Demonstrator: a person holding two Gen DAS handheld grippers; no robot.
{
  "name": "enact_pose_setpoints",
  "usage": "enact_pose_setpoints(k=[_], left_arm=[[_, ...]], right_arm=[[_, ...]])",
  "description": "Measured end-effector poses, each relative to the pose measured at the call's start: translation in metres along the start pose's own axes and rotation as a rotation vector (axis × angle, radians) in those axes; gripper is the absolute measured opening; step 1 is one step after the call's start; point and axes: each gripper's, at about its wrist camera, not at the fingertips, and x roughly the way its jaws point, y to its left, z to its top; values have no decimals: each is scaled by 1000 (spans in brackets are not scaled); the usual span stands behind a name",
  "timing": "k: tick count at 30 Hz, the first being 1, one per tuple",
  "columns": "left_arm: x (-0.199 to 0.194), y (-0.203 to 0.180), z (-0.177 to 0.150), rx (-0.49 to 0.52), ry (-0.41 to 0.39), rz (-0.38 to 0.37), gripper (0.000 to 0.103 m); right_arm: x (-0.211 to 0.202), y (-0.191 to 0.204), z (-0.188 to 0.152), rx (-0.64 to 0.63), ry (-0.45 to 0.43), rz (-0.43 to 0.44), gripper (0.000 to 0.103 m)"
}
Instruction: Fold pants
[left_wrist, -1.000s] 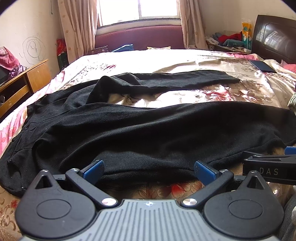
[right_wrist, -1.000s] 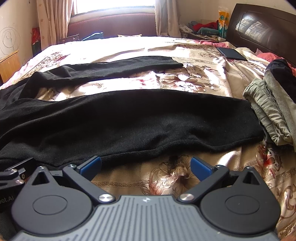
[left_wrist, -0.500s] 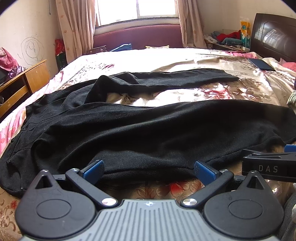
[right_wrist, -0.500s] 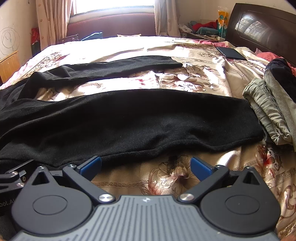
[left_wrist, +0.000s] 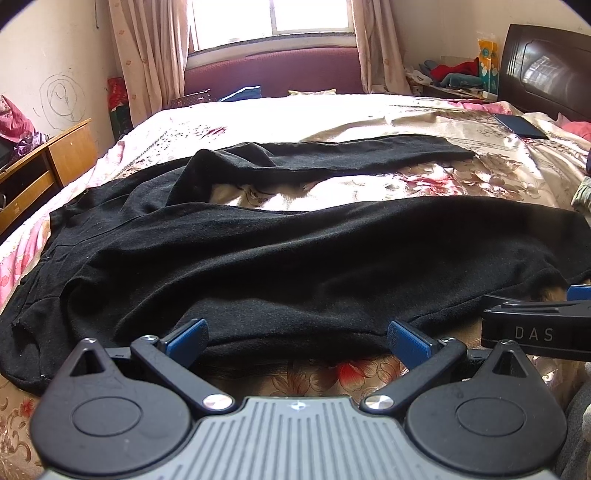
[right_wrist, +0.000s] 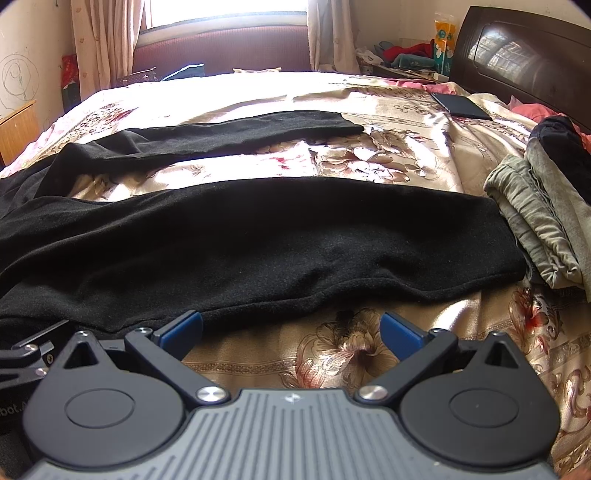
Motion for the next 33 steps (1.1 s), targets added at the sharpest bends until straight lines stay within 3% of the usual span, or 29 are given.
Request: enact_pose_setpoints(k=[12, 17, 21, 26, 28, 31, 33], left_arm=[[1, 0, 4, -2, -1, -27, 103], [-5, 3, 11, -28, -23, -101, 103], [-9, 3, 18, -43, -36, -167, 103], [-1, -8, 29, 30, -56, -162, 103], [5, -16, 33, 71, -71, -154, 103], [15, -25, 36, 104, -83, -155, 103], [22, -30, 35, 110, -77, -167, 103]], right_arm=[[-12, -11, 5, 34, -24, -26, 101], [-49, -47, 35, 137, -69, -63, 101], [-64, -85, 56, 174, -104, -153, 101], [-18, -127, 35, 261, 25, -171, 99], [2, -146, 23, 357, 63, -131, 84], [24, -174, 15, 538, 76, -67, 82], [34, -186, 14, 576, 48, -61, 80]])
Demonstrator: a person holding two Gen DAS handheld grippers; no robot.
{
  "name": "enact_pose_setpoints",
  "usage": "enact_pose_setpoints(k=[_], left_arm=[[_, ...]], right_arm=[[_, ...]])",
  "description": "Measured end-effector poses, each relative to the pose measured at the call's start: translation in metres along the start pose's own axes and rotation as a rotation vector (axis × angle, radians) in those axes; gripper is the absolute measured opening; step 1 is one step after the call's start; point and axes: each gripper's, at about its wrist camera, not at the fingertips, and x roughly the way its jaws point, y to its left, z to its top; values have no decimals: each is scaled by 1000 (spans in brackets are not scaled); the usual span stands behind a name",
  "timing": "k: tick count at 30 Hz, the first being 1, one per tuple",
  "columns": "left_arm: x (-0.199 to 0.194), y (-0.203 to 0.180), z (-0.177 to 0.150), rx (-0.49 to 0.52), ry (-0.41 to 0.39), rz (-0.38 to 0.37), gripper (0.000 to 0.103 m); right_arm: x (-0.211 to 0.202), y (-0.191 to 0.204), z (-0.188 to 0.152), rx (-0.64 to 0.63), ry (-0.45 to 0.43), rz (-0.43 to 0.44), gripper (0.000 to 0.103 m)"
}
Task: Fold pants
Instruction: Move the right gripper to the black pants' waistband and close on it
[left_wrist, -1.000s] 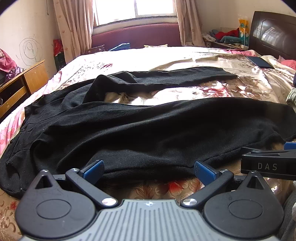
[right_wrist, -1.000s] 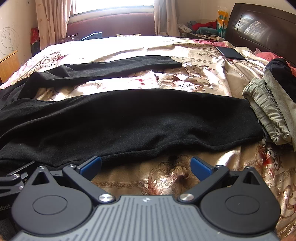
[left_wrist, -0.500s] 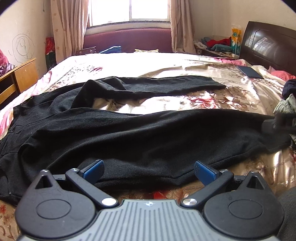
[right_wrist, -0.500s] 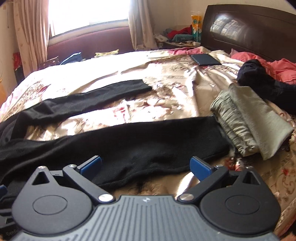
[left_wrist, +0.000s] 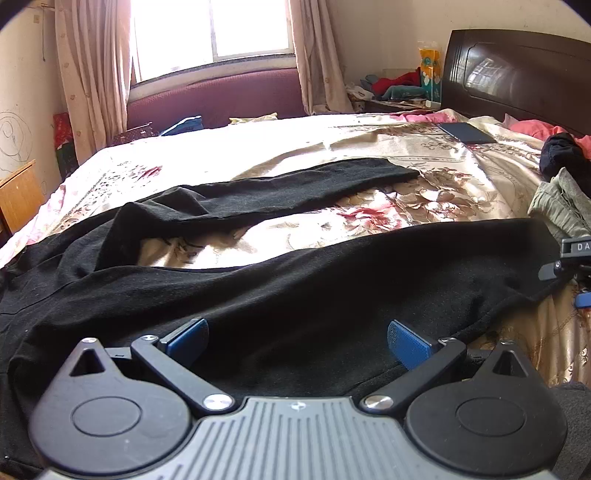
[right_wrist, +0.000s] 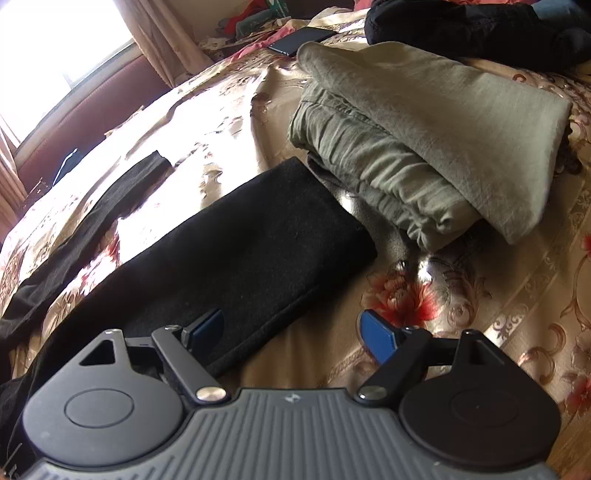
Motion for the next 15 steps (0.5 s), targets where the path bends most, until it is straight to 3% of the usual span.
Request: enact_pose_setpoints(k=[2, 5, 7, 10, 15], left_arm=[[7, -5, -2, 14, 5, -10, 103], [13, -11, -5, 34, 5, -30, 103], [17, -12, -7, 27, 17, -47, 103], [20, -9, -10, 28, 30, -39, 103], [19, 2, -9, -10, 32, -25, 103]], right_arm=[[5, -6, 3, -1, -39, -14, 76], [13, -12, 7, 2, -66, -59, 45], [16, -15, 13, 11, -70, -73, 19], [16, -21, 21, 54, -65, -43, 8], [5, -20, 26, 13, -100, -84, 5]])
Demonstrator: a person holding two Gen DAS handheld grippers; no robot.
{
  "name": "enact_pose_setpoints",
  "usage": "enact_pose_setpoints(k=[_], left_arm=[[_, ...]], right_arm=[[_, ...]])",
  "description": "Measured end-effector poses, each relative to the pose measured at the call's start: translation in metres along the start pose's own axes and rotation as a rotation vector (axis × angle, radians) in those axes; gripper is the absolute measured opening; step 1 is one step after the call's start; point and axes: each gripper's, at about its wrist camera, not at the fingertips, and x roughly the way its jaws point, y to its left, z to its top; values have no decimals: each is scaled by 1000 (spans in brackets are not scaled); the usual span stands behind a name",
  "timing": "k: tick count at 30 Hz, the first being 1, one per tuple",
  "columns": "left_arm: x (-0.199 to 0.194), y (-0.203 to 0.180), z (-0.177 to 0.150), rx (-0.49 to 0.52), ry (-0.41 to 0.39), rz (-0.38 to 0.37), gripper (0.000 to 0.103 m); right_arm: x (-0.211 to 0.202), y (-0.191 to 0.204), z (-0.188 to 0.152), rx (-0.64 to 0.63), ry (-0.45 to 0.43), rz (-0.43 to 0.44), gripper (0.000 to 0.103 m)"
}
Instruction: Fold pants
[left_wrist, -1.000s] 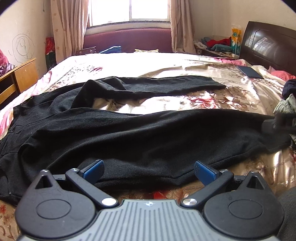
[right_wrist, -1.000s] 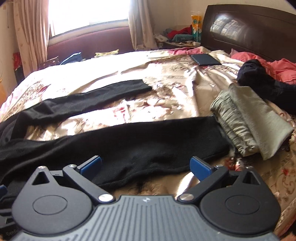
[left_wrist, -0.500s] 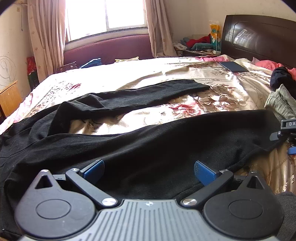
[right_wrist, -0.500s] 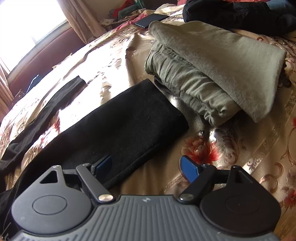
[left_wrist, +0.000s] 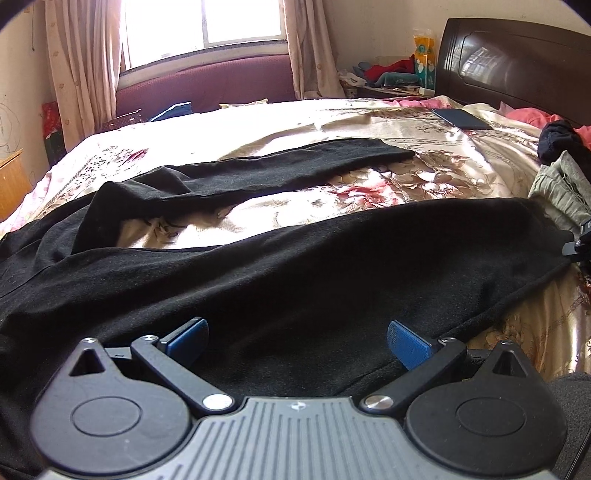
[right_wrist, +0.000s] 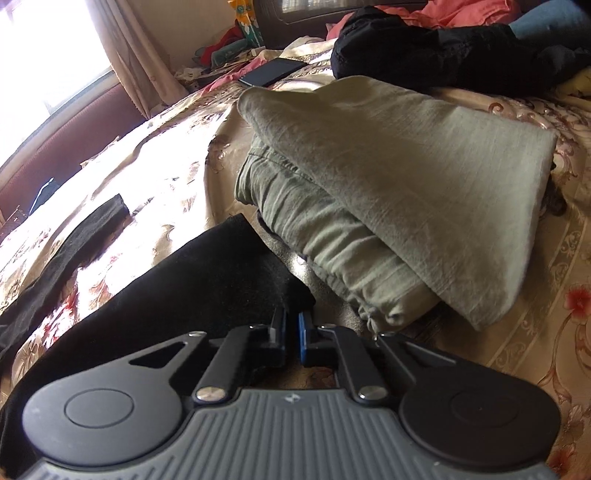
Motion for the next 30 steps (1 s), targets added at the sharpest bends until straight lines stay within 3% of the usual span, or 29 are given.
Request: enact_pose_setpoints(k=[4, 7, 11, 14, 17, 19, 22, 24, 27, 29, 30], left_arm=[[-12, 15, 5, -17, -24, 25, 103], [-32, 44, 11, -20, -64, 73, 103], [-60, 104, 10, -4, -112, 213, 103], [-63, 151, -1, 1, -81, 305, 103], [-53, 194, -20, -12, -16, 386, 103], [-41, 217, -37, -49, 72, 391, 103], [-29, 243, -58, -88, 203, 368, 103], [-42, 256, -55, -100, 161, 329, 103], [-56, 276, -30, -55, 52, 359, 103], [-53, 300, -3, -39, -15, 370, 103], [-46, 315, 9, -25, -36, 384, 103]], right_arm=[[2, 2, 5, -54, 26, -79, 3], [-13, 22, 3, -247, -17, -195, 4], [-51, 41, -6, -328, -63, -173, 8], [-68, 89, -23, -462, -68, -39, 8], [-64, 154, -43, -555, 0, 165, 8], [-54, 197, -59, -612, 67, 294, 8], [-41, 259, -80, -762, 122, 408, 8], [-37, 301, -86, -877, 112, 487, 14], [-29, 359, -86, -1015, 71, 577, 32], [-17, 401, -84, -1100, 54, 632, 36], [-8, 422, -83, -1144, 55, 655, 42]])
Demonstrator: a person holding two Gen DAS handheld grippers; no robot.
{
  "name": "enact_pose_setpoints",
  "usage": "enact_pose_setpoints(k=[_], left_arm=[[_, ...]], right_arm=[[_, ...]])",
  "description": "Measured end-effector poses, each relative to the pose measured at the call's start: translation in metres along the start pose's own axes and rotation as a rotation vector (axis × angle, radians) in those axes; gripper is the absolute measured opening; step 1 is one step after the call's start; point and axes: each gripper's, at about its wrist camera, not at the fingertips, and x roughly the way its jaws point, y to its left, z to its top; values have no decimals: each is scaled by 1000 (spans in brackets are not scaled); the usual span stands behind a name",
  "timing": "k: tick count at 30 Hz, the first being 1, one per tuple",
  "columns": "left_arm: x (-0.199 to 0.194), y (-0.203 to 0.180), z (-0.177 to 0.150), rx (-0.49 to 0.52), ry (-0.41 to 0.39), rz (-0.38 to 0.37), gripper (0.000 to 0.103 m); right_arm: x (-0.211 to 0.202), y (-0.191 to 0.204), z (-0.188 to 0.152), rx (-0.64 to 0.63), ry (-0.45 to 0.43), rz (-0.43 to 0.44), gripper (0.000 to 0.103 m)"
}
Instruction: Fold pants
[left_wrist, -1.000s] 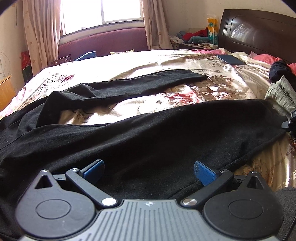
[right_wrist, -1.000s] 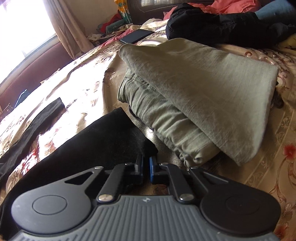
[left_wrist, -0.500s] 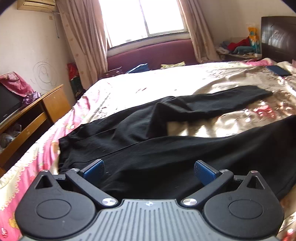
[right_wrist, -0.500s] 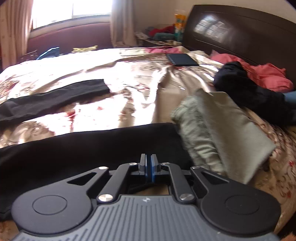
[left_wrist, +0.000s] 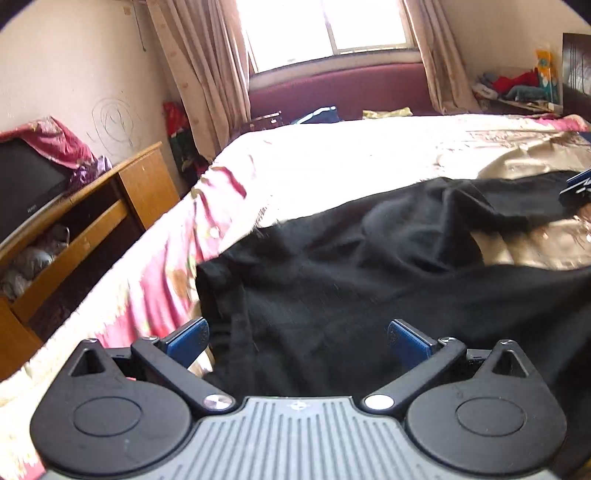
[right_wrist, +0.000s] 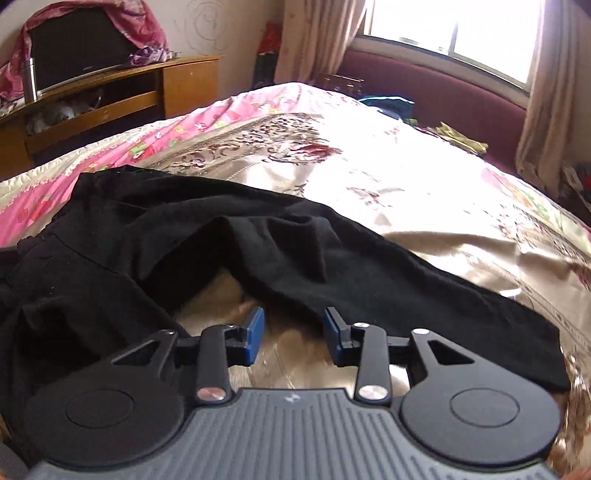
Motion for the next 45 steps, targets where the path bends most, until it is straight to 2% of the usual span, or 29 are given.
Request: enact_pose_setpoints(k=[1, 2, 3, 5, 7, 9, 12, 15, 19, 21, 23, 25, 27, 30, 32, 33, 34, 35, 36, 38, 39, 41, 43, 45], left_arm=[[13, 8, 9, 16, -17, 16, 103], [29, 17, 16, 31, -23, 32, 103], [50, 27, 23, 47, -9, 47, 103], [87, 45, 32, 46, 44, 30, 103], [119, 60, 36, 43, 89, 25, 103], [140, 71, 37, 49, 103, 41, 103], [164, 85, 35, 24, 141, -8, 103], [178, 82, 30, 34, 174, -47, 103], [185, 78, 28, 61, 184, -69, 103], [185, 79, 29, 64, 176, -83, 95], [186, 81, 33, 58, 172, -94, 92], [188, 81, 34, 61, 164, -89, 86], [190, 82, 35, 61, 165, -78, 83], [192, 83, 36, 70, 175, -80, 83], [192, 83, 36, 79, 181, -85, 83], [193, 83, 35, 84, 183, -88, 83], [195, 83, 35, 88, 187, -89, 84], [197, 82, 35, 89, 192, -86, 86], [200, 82, 35, 78, 207, -84, 86], [201, 80, 36, 62, 215, -74, 80], [200, 78, 37, 69, 216, -60, 67], [194, 74, 40, 94, 215, -35, 53], [181, 75, 45, 78, 197, -54, 34], [161, 80, 48, 41, 155, -68, 32]], right_arm=[[16, 0, 14, -34, -2, 17, 49], [32, 1, 28, -63, -2, 32, 52], [52, 3, 44, -91, -1, 46, 52], [89, 6, 69, -149, 16, 91, 56], [122, 11, 85, -210, 17, 117, 64], [155, 17, 99, -287, 34, 119, 64], [191, 19, 109, -333, 50, 120, 64], [219, 19, 115, -359, 92, 127, 64], [221, 12, 121, -380, 66, 108, 66], [217, 12, 127, -417, 52, 110, 68], [219, 13, 127, -455, 74, 123, 75], [228, 16, 126, -480, 98, 129, 75], [237, 17, 126, -472, 86, 127, 80], [246, 15, 131, -444, 99, 147, 81], [247, 13, 131, -433, 110, 155, 80], [244, 12, 128, -428, 108, 175, 68], [241, 12, 126, -418, 113, 205, 44], [238, 14, 124, -395, 129, 245, 29], [235, 18, 122, -395, 135, 244, 10], [227, 30, 116, -453, 126, 189, 5], [222, 34, 115, -463, 128, 172, 4], [206, 34, 117, -444, 109, 163, 3], [182, 29, 119, -398, 81, 177, 3], [148, 27, 117, -366, 48, 191, 3]])
